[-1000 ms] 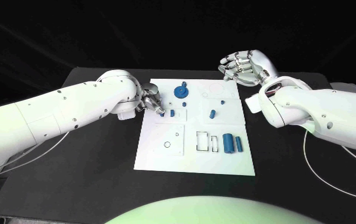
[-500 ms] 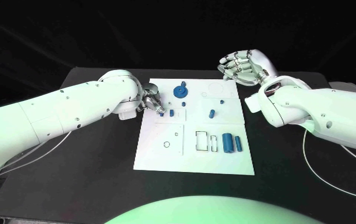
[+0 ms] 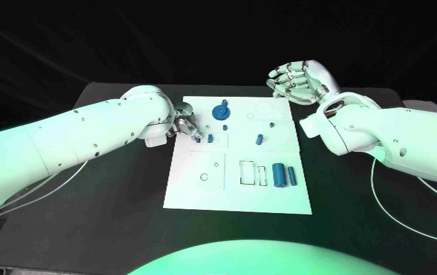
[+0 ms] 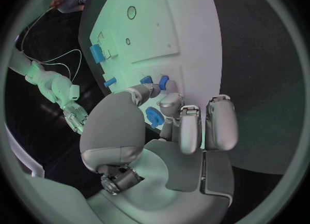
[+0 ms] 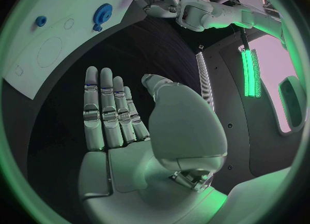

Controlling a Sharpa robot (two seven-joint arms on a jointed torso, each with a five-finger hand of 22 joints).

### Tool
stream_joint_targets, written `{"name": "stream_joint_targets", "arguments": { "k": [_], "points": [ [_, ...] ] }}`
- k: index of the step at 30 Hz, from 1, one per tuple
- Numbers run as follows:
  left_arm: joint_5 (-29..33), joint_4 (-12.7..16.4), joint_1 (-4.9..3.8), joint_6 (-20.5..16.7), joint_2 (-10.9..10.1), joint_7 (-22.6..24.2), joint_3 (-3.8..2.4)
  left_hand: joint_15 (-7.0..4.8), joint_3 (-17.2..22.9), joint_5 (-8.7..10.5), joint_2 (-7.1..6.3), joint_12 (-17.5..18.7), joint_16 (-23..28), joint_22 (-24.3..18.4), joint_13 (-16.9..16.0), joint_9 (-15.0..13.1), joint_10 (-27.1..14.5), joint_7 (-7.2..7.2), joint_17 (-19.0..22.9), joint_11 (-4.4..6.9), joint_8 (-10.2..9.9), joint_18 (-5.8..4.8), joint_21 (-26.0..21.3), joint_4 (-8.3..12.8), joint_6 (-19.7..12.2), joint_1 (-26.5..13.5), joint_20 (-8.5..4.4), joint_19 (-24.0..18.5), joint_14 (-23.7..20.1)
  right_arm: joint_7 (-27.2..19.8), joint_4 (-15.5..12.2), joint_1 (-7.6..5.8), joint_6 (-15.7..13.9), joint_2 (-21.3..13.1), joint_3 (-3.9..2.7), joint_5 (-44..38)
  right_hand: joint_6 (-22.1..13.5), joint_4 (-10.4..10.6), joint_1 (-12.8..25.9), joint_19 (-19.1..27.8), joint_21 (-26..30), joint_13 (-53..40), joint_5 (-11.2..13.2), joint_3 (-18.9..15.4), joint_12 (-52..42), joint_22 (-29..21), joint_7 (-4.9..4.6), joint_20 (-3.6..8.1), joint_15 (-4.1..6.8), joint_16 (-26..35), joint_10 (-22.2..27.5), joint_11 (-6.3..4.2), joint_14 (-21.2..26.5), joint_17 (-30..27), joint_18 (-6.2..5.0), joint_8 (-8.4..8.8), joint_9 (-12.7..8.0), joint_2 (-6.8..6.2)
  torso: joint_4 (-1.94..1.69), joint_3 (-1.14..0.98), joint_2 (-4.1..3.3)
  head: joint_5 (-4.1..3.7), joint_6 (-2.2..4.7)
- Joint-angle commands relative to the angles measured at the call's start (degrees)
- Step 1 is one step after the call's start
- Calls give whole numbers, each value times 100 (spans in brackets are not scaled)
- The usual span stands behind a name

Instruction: Assemble the parts on the task board

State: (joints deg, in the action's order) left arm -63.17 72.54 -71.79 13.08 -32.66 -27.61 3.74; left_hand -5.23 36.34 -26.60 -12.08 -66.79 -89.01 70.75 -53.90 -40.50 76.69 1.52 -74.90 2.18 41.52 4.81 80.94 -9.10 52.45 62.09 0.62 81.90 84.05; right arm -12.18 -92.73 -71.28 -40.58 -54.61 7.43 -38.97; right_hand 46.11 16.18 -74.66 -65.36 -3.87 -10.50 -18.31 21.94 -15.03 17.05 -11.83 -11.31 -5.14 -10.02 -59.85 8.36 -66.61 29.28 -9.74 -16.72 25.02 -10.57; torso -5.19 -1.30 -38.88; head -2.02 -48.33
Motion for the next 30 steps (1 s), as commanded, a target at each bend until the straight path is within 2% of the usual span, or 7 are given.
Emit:
{"name": "stream_joint_targets", "arguments": {
  "k": [1, 14, 20, 25, 26, 29, 30],
  "points": [
    [56, 5, 20, 30, -7, -68, 15, -44, -182, 28, -16, 42, -18, -7, 2, -1, -37, 11, -1342, 24, -53, -91, 12, -137, 23, -110, -19, 9, 550, -59, -7, -1, 49, 0, -1, -9, -37, -2, 19, 124, 32, 95, -24, -48, 41, -141, -88, -25, -39, 111, 4, 39, 95, -74, -71, 27, -24, 1, -1, 0, 2, 2, 9],
    [93, 84, 20, -190, -123, -72, -13, -30, -933, 98, -75, 65, -16, 13, -22, -22, -57, 30, -1336, 6, -166, -95, 8, -718, 99, -338, -9, 23, 548, -77, 6, 0, 55, 4, -1, 12, -50, 1, 21, 176, 29, 165, -28, -67, 49, -234, -101, -48, -59, 171, 25, 54, 134, -122, -73, 30, -43, 6, -1, 0, 3, 4, 30],
    [131, 126, 19, -329, -191, -60, -31, -28, -1012, 149, -58, 64, -14, 10, -32, -25, -56, 33, -1332, 2, -182, -93, 4, -757, 106, -363, -8, 21, 547, -83, 9, 0, 53, 4, -1, 21, -54, 2, 24, 184, 28, 180, -28, -72, 52, -252, -105, -52, -63, 182, 32, 58, 140, -131, -73, 31, -47, 5, 0, -1, 1, 8, 32],
    [299, 167, 19, -586, -257, 87, -80, -18, -1130, 256, -19, 112, 1, 1, 22, -22, -91, 47, -1301, -10, -223, -91, -3, -767, 92, -457, -7, 17, 539, -91, 10, 0, 45, 1, -1, 29, -56, 6, 30, 191, 27, 193, -28, -78, 53, -268, -108, -56, -67, 191, 37, 62, 144, -140, -73, 31, -50, 6, -1, -3, 2, 11, 47],
    [378, 172, 18, -679, -269, 157, -90, -11, -1175, 330, 2, 150, 21, -31, 66, -20, -121, 55, -1260, -18, -244, -85, -21, -766, 77, -491, -6, 3, 527, -92, 11, 0, 43, 1, -1, 30, -56, 6, 30, 191, 27, 193, -28, -78, 53, -268, -108, -56, -67, 191, 37, 62, 144, -140, -73, 31, -50, 6, -1, -1, 1, 9, 53],
    [725, 178, 16, -1051, -303, 501, -116, 55, -1331, 598, -13, 650, 136, -369, 680, 17, -513, 156, -1044, -105, -415, -21, -214, -766, -165, -546, 13, -157, 462, -94, 13, 0, 41, -3, -1, 32, -57, 9, 34, 193, 27, 198, -28, -81, 53, -275, -109, -57, -68, 195, 38, 63, 146, -143, -74, 31, -52, 8, -5, -4, 7, -7, 63],
    [817, 177, 16, -1148, -309, 599, -121, 71, -1359, 641, -10, 702, 139, -387, 742, 30, -560, 179, -1041, -125, -455, -19, -227, -767, -216, -554, 24, -166, 461, -94, 13, 0, 41, -5, -1, 32, -57, 9, 34, 193, 27, 198, -28, -81, 53, -275, -109, -57, -68, 195, 38, 63, 146, -143, -74, 31, -52, 8, -6, -4, 10, -7, 66]
  ]
}}
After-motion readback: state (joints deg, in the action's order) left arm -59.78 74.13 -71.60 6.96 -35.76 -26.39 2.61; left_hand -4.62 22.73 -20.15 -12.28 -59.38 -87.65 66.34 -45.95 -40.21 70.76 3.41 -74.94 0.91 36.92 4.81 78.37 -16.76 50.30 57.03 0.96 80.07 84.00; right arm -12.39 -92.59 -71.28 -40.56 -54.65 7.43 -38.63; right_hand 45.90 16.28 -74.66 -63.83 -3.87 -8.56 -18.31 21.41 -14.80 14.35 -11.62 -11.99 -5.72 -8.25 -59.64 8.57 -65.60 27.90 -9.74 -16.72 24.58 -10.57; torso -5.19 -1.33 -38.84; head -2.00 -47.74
